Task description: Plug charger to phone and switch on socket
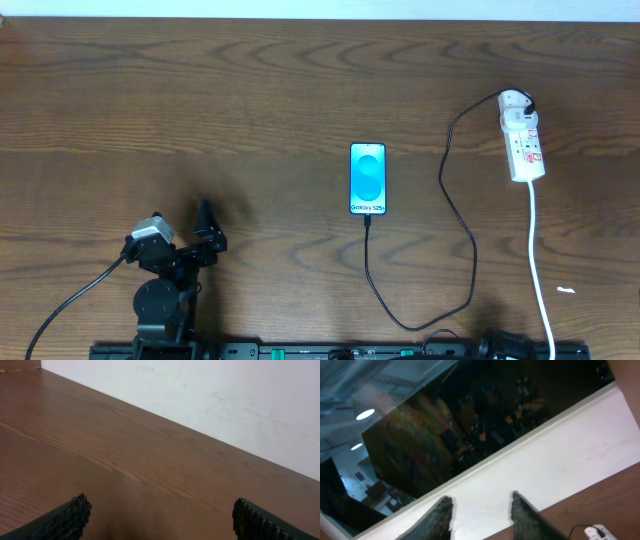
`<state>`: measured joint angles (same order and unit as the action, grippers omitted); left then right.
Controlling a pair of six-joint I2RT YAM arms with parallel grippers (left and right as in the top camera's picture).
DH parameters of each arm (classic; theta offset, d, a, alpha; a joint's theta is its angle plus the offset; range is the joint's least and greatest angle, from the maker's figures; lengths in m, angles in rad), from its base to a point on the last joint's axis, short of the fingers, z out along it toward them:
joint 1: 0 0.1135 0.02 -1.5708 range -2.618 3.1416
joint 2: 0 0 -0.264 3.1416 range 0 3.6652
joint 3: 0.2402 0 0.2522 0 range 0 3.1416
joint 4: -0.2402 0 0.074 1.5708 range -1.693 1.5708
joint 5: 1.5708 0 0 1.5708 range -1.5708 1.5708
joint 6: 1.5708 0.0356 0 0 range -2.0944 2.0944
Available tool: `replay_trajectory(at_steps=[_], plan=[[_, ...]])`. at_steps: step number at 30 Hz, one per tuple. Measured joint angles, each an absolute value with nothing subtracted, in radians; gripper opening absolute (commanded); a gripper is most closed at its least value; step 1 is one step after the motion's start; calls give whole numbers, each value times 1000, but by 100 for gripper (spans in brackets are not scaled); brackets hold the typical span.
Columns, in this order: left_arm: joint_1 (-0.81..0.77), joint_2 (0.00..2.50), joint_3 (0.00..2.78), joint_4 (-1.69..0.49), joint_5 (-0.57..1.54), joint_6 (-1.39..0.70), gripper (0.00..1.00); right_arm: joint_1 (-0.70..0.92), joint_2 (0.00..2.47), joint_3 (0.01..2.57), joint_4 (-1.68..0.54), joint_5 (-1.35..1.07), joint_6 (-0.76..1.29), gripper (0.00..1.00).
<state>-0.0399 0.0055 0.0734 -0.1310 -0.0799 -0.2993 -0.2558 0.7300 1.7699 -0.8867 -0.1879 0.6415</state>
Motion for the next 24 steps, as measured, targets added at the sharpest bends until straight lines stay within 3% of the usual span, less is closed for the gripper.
replay_trajectory(at_steps=[2,4,6,24], plan=[[-40,6,73,-131,-80,-299,93,-256,730,1770,-873,-188,659,66],[-40,6,73,-131,-80,-299,93,-256,730,1770,-870,-188,669,88],[-40,6,73,-131,-80,-299,93,-256,730,1770,-883,-188,672,99],[-40,6,73,-131,-80,-299,93,-256,730,1770,-1111,-159,677,99]])
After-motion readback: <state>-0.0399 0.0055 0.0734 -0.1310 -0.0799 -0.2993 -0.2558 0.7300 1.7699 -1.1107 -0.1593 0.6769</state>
